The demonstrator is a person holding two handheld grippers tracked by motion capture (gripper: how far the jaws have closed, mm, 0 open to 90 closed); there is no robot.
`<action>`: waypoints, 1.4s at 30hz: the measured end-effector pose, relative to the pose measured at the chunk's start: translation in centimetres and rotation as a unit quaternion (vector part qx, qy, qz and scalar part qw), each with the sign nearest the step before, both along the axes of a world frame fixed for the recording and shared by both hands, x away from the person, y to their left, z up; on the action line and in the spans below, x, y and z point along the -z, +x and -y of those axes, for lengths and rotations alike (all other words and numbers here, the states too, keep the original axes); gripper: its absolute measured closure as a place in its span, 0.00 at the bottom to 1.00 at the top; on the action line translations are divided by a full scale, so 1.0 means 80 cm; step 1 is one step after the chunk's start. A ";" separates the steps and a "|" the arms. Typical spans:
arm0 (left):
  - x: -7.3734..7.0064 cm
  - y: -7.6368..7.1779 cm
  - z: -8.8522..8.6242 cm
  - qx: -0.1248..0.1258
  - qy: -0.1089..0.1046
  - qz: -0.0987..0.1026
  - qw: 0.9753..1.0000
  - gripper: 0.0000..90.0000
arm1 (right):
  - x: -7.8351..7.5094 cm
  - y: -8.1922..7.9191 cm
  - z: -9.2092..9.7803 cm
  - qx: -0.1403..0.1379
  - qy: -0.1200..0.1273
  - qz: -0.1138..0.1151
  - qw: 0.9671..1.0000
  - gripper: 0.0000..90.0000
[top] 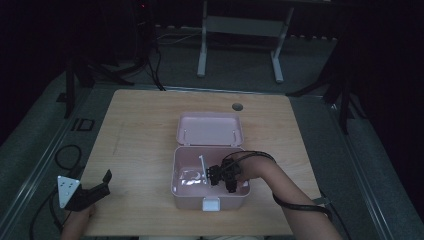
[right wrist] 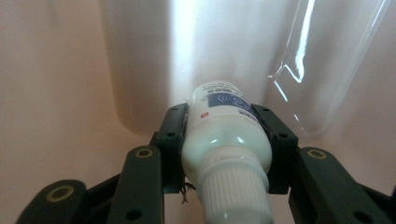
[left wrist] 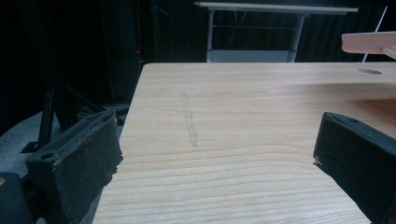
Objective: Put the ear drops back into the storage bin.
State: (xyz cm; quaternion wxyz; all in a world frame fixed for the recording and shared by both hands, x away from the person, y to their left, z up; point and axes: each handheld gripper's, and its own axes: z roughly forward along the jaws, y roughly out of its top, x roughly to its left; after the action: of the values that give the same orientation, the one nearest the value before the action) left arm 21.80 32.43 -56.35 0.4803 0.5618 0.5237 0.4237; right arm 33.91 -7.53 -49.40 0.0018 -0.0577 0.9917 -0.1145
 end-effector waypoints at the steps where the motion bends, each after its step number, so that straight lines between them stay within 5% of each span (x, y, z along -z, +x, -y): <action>1: 0.000 0.000 0.000 0.000 0.000 0.000 1.000 0.01 | 0.002 0.001 0.001 0.002 -0.001 -0.004 1.000 0.66; 17: 0.000 0.000 0.000 0.001 0.000 -0.001 1.000 0.01 | 0.000 0.001 0.002 0.003 -0.001 -0.010 1.000 0.61; 32: 0.000 0.001 0.000 0.000 0.001 -0.003 1.000 0.01 | -0.064 0.002 0.013 0.008 0.050 0.015 0.999 0.51; 42: 0.000 0.001 0.000 0.000 0.001 -0.002 1.000 0.01 | -0.121 -0.003 0.031 0.018 0.118 0.026 0.993 0.31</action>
State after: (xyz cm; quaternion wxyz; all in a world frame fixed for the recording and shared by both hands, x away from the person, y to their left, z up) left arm 21.85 32.40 -56.34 0.4782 0.5632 0.5243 0.4233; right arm 33.70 -10.00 -39.70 0.0327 -0.0367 0.9988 0.0019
